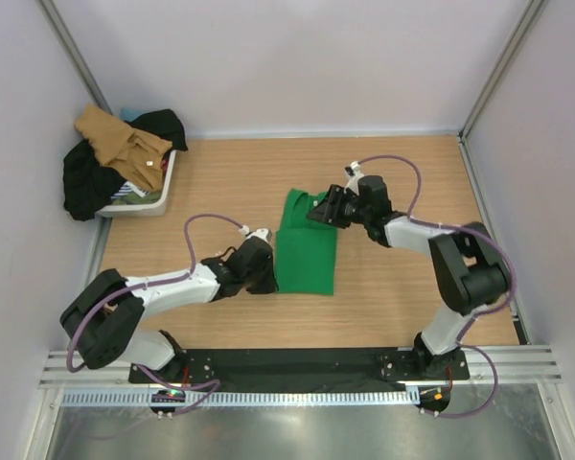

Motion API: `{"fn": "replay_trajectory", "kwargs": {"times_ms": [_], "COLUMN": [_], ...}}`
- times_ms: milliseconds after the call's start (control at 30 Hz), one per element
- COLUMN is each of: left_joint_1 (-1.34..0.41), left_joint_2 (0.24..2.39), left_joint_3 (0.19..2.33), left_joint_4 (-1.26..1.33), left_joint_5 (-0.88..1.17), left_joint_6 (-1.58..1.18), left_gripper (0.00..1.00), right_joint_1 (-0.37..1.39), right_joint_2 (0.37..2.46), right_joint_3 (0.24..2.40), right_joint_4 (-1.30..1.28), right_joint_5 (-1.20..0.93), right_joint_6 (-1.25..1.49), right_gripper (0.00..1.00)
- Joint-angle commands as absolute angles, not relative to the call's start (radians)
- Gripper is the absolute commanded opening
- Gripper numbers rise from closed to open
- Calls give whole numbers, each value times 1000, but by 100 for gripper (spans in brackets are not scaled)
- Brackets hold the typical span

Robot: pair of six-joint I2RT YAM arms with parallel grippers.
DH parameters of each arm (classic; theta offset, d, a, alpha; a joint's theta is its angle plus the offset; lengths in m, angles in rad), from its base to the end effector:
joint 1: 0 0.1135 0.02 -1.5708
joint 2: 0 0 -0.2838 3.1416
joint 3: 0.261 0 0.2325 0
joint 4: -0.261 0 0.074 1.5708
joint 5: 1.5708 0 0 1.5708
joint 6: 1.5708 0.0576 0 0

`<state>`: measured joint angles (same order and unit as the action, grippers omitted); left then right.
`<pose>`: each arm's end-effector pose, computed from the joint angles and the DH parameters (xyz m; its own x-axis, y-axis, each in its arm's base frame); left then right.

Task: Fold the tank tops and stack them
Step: Fold the tank top

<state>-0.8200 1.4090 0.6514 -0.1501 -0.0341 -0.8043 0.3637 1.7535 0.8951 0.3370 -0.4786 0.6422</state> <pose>0.1786 -0.1885 0.1791 -0.8890 -0.1025 -0.4463 0.1096 0.8986 -0.4248 0.3385 0.1572 0.1995 -0.7854 0.2699 -0.5570 -0.2729 0.6567 0.7031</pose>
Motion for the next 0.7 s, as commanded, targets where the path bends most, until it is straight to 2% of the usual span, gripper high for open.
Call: {"fn": "replay_trajectory", "kwargs": {"times_ms": [0, 233, 400, 567, 667], "left_joint_1": [-868, -933, -956, -962, -969], "left_joint_2": [1374, 1397, 1417, 1417, 1416], "left_joint_3": [644, 643, 629, 623, 618], "left_joint_4": [-161, -163, -163, -164, -163], "left_joint_5": [-92, -127, -140, -138, -143], "left_joint_6": [-839, -880, -902, -911, -917], "left_gripper": [0, 0, 0, 0, 0], "right_joint_1": [370, 437, 575, 609, 623], "right_joint_2": [1582, 1364, 1220, 1197, 1198], "right_joint_3": [832, 684, 617, 571, 536], "right_joint_4": [172, -207, -290, -339, -313], "right_joint_5": [-399, -239, -157, -115, -110], "right_joint_6": [583, 539, 572, 618, 635], "right_gripper": [52, 53, 57, 47, 46]}}
